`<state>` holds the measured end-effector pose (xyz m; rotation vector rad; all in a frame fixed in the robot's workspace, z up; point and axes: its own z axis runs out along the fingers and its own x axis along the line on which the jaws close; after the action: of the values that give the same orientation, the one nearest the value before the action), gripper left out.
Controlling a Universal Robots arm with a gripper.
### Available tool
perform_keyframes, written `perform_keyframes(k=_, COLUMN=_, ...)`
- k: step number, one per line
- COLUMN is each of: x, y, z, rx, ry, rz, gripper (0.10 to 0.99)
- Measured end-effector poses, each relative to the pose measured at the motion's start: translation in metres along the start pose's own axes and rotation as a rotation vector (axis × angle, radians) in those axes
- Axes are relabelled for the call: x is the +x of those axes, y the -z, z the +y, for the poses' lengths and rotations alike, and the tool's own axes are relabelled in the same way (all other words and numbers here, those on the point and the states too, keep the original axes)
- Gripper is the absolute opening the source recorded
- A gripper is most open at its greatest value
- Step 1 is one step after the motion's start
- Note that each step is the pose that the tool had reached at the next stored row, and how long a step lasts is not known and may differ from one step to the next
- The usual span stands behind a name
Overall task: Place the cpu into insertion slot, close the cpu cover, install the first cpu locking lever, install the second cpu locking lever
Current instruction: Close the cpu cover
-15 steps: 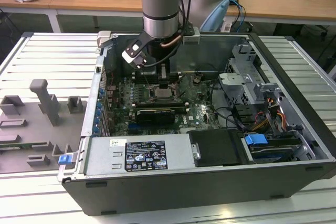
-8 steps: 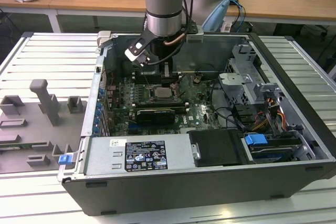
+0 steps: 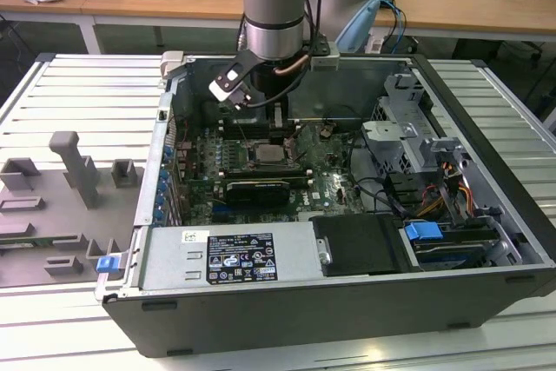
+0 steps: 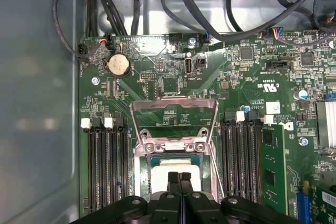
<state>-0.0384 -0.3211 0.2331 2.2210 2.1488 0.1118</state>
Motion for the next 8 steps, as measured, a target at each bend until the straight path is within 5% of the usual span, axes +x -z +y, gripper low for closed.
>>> perform_keyframes(k=8, x=0.0022, y=0.0145, z=0.0011, rx=0.000, ry=0.000, rz=-0.0027, gripper=0.106)
